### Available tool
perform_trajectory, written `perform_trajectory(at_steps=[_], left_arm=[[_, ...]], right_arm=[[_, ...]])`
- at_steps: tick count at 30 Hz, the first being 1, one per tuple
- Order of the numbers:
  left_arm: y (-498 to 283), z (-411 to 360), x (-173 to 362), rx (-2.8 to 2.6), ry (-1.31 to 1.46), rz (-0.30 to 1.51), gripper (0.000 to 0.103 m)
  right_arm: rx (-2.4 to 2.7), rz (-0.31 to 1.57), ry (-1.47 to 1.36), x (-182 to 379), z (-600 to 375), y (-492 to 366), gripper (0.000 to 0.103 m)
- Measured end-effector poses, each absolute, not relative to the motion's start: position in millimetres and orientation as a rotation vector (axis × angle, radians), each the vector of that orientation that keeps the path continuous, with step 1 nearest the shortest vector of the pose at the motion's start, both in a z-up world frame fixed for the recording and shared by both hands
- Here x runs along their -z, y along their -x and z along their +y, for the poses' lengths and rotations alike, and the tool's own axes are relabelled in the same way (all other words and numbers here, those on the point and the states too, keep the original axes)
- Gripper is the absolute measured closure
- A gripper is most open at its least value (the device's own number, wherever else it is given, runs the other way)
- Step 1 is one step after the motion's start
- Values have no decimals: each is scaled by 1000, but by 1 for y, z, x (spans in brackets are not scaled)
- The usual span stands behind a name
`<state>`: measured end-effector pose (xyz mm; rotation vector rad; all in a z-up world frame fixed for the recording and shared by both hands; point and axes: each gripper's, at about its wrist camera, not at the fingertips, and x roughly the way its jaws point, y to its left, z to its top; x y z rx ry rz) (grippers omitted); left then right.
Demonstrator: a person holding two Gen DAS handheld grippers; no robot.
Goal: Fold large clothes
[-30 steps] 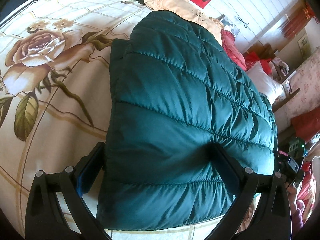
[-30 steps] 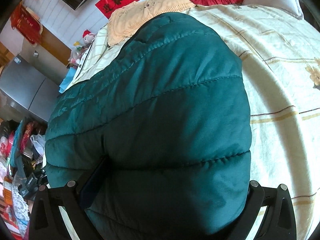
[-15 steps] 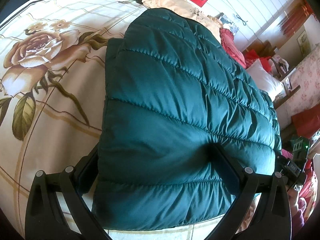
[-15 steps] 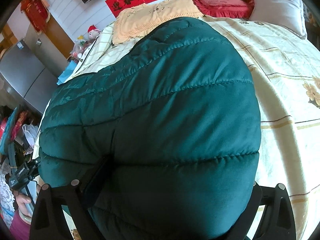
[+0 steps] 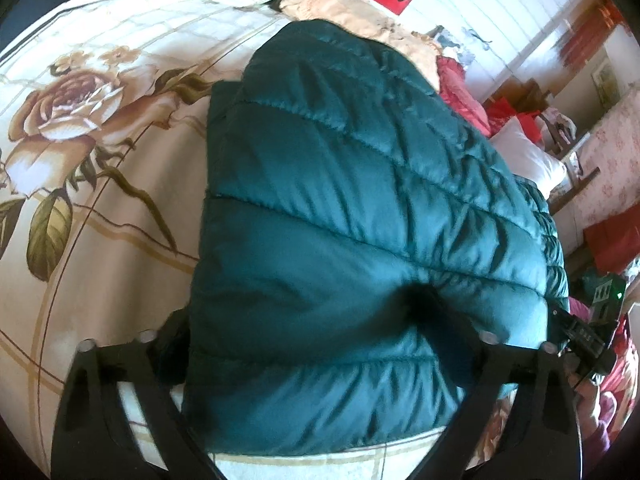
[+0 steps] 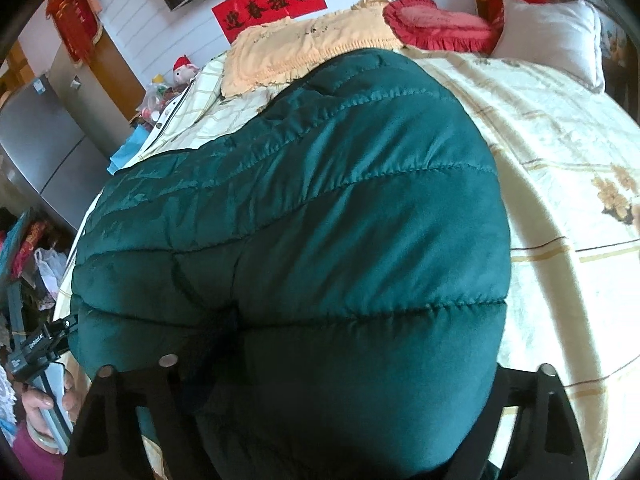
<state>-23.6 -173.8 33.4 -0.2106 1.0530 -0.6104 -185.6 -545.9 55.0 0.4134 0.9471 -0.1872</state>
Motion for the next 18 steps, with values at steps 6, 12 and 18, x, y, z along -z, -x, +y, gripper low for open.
perform_trajectory(at_steps=[6, 12, 18], left_arm=[[34, -168, -44, 626, 179, 1002, 36], [43, -154, -54, 627, 186, 993, 45], [65, -145, -65, 642, 165, 988, 47]], right_arm=[[193, 927, -358, -69, -533, 193, 46], [185, 914, -355, -78, -524, 204, 50], [170, 916, -365, -88, -520, 216, 51]])
